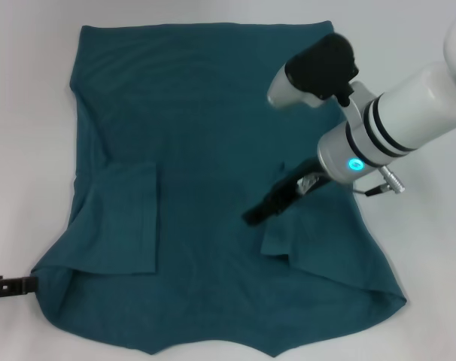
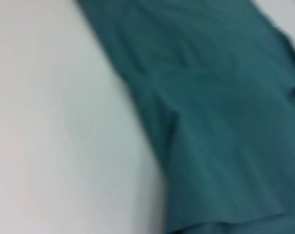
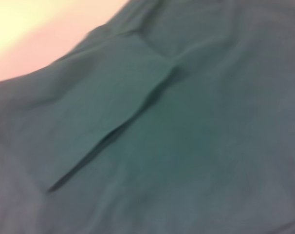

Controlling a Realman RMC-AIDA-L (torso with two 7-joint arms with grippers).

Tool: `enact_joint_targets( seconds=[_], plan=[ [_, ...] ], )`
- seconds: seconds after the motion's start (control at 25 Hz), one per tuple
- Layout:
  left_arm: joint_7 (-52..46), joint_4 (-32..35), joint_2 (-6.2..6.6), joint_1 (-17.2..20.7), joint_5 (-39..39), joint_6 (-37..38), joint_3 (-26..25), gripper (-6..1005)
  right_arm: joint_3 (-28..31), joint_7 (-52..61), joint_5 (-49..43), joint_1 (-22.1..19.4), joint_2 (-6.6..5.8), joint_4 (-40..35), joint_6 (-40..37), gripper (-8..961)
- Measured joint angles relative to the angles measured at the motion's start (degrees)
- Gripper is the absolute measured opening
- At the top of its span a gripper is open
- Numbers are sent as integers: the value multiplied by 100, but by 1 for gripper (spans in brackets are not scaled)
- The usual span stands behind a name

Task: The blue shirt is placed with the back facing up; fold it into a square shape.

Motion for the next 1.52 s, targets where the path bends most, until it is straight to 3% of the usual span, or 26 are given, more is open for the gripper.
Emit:
enact_joint_targets(
  seconds=[0.16,0.4,0.84,1.24,1.52],
  plan=[
    [-155,-17,-38,-28,135,-350,245,734,38,-822,486,-98,19,-108,-584,908],
    [-331,-10,-69,-74,181,-664,702,723,53,-1777,1190,-553,0,-252,-826,908],
    [-392,-256,-42,-351,284,-688,947,704,234,-1868,1248,-905,-4,-449,-883,908],
    [-466,-294,-24,-352,294,-633,894,686,406,-1921,1275,-1027,-5,-544,-967,907],
    [-477,-293,-24,-395,283,-573,947,425,646,-1767,1135,-1065,-12,-705,-1245,907]
  ],
)
